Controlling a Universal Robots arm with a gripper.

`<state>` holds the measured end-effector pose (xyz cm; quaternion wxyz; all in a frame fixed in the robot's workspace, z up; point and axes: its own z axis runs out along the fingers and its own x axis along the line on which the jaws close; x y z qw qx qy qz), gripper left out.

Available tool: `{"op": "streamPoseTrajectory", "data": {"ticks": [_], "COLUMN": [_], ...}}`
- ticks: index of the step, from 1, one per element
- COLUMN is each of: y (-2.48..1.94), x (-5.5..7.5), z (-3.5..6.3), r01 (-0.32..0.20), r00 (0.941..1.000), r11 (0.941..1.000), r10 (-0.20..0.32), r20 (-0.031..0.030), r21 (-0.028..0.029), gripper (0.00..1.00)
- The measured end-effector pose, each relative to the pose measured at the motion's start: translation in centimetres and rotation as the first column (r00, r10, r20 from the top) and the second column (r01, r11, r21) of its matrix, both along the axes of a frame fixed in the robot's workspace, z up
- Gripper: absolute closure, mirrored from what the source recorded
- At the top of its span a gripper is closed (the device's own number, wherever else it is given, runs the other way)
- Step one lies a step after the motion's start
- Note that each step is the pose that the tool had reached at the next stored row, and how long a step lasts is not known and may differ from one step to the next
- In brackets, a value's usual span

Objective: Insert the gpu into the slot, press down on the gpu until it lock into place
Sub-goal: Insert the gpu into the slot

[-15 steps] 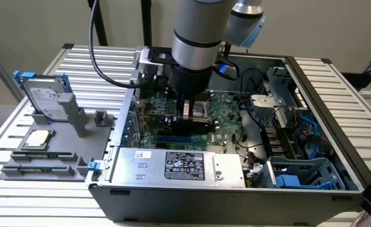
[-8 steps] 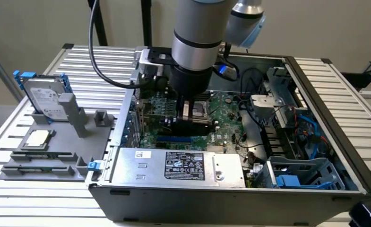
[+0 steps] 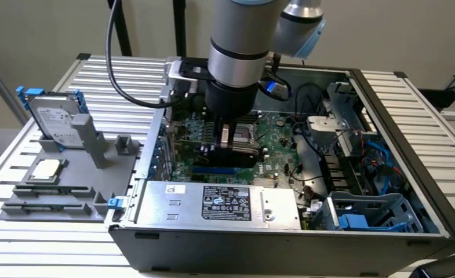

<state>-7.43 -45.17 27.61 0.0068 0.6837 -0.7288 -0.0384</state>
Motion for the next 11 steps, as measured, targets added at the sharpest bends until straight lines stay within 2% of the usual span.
{"op": "streamPoseTrajectory", "data": {"ticks": [11], "y": [0.00], "x": [-0.41], "z": [-0.11], "r01": [0.021], "r00": [0.9998], "r11": [0.9997], "r10": [-0.021], "r20": [0.0001], "r21": [-0.0072], "gripper": [0.74]}}
